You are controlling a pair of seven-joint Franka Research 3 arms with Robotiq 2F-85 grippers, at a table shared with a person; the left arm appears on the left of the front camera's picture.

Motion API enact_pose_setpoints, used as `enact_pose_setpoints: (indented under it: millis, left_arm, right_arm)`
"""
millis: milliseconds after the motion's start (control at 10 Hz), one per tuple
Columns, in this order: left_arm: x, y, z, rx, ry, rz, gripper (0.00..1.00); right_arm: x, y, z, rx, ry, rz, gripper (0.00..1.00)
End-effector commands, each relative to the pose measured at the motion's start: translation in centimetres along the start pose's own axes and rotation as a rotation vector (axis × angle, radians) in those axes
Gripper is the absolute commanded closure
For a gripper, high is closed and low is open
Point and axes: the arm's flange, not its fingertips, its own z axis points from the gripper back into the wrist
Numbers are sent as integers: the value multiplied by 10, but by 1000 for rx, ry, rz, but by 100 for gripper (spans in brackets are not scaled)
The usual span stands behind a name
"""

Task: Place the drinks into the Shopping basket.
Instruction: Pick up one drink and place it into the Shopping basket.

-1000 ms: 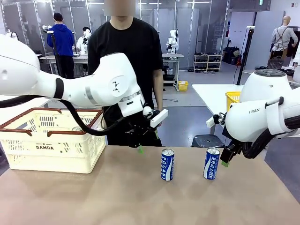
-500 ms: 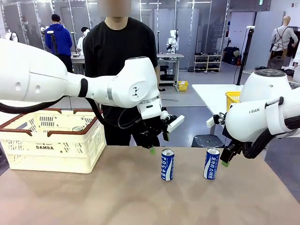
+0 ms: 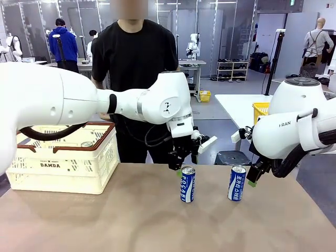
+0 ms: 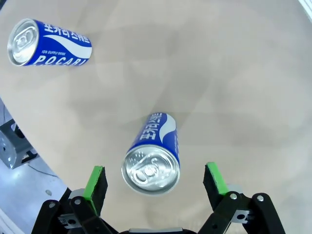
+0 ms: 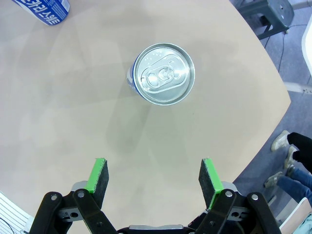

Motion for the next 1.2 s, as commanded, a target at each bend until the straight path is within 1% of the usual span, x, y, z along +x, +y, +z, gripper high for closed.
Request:
enact_pose_setpoints:
  millis: [0,400,900,1000,1100]
  left_arm:
    - [4,21,-2,-39,14,3,0]
    - [7,30,-26,-115,68,0,0]
    - [1,36,-40,-113,81,19,0]
    - [0,37,-42,-110,82,28,6]
    - [0,36,-43,-111,76,34,9]
  right_arm:
    - [-1,0,0,0,0,-2,7]
    - [-1,0,0,0,0,-2,7]
    - [-1,0,0,0,0,-2,7]
    - [-1,0,0,0,0,-2,7]
    - [-1,0,0,0,0,-2,7]
